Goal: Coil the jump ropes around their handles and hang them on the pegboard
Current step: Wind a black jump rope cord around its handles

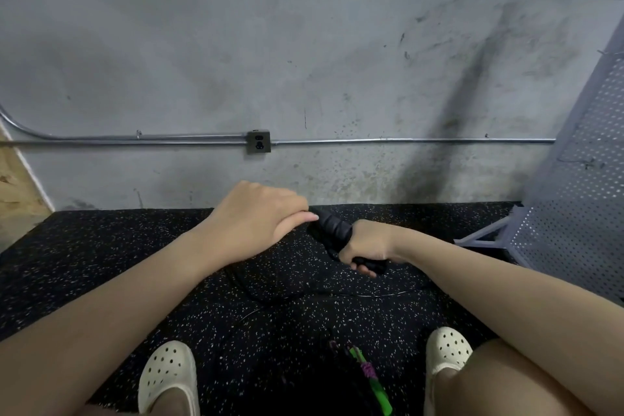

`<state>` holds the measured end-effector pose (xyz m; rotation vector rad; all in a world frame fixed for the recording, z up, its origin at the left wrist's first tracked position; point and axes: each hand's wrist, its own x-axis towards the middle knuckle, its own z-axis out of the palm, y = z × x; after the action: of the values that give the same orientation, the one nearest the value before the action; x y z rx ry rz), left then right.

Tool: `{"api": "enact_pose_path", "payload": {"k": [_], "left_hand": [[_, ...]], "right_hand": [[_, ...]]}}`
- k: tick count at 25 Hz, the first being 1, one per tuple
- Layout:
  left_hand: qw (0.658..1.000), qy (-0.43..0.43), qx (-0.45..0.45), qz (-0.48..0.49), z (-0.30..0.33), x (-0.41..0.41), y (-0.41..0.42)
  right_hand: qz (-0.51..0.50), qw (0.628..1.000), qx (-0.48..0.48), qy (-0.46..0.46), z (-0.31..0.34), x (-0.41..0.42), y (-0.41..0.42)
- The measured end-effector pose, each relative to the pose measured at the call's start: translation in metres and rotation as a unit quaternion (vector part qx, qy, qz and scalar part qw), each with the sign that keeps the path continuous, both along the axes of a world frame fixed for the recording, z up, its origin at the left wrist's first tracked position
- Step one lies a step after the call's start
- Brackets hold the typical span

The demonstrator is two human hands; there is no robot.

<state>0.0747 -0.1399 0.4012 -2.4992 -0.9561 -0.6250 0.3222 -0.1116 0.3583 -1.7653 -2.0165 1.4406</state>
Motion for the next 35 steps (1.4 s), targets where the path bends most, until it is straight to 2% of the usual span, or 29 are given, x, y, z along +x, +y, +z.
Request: {"api": "enact_pose_path", "payload": {"k": [2, 4, 6, 8, 10, 11, 15, 18, 21, 25, 27, 31, 35], "left_hand": [[0.997, -0.049, -0.051, -0.011, -0.001, 0.007, 0.003], [0.985, -0.091, -0.147, 0.001, -0.007, 0.015, 0.008], [0.945, -0.161, -0.286, -0.002, -0.012, 0.019, 0.019], [0.889, -0.224, -0.4, -0.021, -0.017, 0.015, 0.027], [0.836, -0.267, -0.477, -0.045, -0.022, 0.007, 0.031], [0.822, -0.284, -0.49, -0.055, -0.027, 0.005, 0.033], [0.838, -0.296, -0.458, -0.024, -0.033, 0.021, 0.019], [0.887, -0.204, -0.415, 0.019, -0.029, 0.033, -0.002], [0.914, -0.124, -0.381, 0.067, -0.026, 0.04, -0.017], [0.942, -0.073, -0.31, 0.106, -0.023, 0.042, -0.024], [0.937, -0.082, -0.322, 0.105, -0.02, 0.039, -0.025], [0.925, -0.135, -0.344, 0.091, -0.018, 0.037, -0.028], [0.912, -0.231, -0.33, 0.076, -0.012, 0.036, -0.03]], "right_hand": [[0.091, 0.993, 0.006, -0.073, 0.002, -0.013, -0.006], [0.183, 0.973, 0.044, -0.133, 0.003, -0.027, -0.017], [0.234, 0.958, 0.077, -0.145, 0.008, -0.037, -0.029], [0.255, 0.958, 0.092, -0.09, 0.02, -0.04, -0.04], [0.237, 0.968, 0.076, 0.033, 0.036, -0.036, -0.047], [0.208, 0.97, 0.064, 0.103, 0.044, -0.031, -0.048], [0.068, 0.949, 0.076, 0.297, 0.058, -0.004, -0.037], [-0.05, 0.919, 0.059, 0.385, 0.049, 0.009, -0.022], [-0.087, 0.93, 0.074, 0.349, 0.036, 0.011, -0.012], [-0.102, 0.955, 0.153, 0.231, 0.03, 0.003, -0.011], [-0.105, 0.957, 0.184, 0.198, 0.028, -0.004, -0.013], [-0.083, 0.943, 0.259, 0.192, 0.02, -0.023, -0.016], [-0.058, 0.912, 0.397, 0.088, 0.015, -0.04, -0.019]]}}
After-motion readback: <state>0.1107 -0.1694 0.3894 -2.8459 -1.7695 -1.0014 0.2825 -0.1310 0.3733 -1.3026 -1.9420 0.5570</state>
